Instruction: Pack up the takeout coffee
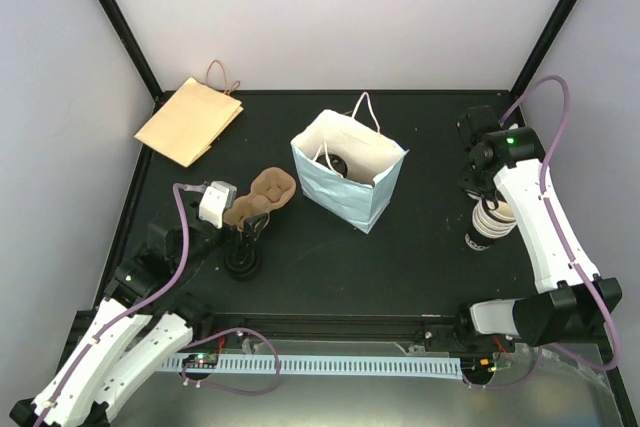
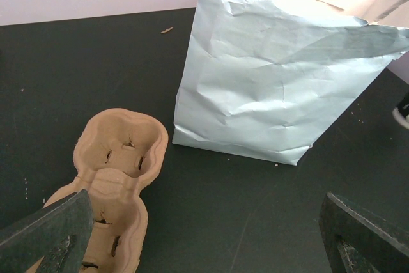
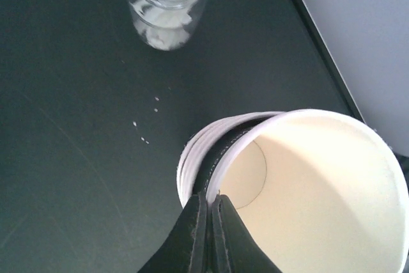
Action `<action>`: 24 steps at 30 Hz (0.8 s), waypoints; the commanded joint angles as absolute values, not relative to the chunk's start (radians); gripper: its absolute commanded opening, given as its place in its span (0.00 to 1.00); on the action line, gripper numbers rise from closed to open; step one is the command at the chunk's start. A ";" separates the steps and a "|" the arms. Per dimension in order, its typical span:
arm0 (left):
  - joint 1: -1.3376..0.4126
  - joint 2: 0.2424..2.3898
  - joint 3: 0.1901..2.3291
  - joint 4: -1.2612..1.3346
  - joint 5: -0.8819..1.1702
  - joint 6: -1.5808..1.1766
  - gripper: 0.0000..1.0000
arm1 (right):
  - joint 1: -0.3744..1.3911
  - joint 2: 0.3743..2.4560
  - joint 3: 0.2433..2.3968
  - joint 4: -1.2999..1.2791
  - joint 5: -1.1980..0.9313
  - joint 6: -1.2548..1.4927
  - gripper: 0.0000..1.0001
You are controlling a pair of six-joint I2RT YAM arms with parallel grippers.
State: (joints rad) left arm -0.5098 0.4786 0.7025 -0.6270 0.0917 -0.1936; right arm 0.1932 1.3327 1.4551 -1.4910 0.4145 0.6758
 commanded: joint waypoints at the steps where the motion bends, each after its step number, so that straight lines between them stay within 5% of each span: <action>1: -0.510 0.475 0.703 -0.590 0.112 -0.182 0.99 | 0.221 1.279 1.432 -1.387 0.463 0.658 0.02; 14: -0.515 0.473 0.706 -0.598 0.108 -0.181 0.99 | 0.238 1.376 1.556 -1.518 0.527 0.702 0.01; 24: -0.515 0.476 0.706 -0.598 0.114 -0.179 0.99 | 0.238 1.252 1.781 -1.513 0.333 0.555 0.02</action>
State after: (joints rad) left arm -0.5117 0.4789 0.7025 -0.6262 0.0978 -0.1936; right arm 0.2352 1.2991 1.6840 -1.5070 0.4236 0.6300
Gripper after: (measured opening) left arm 0.987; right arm 0.037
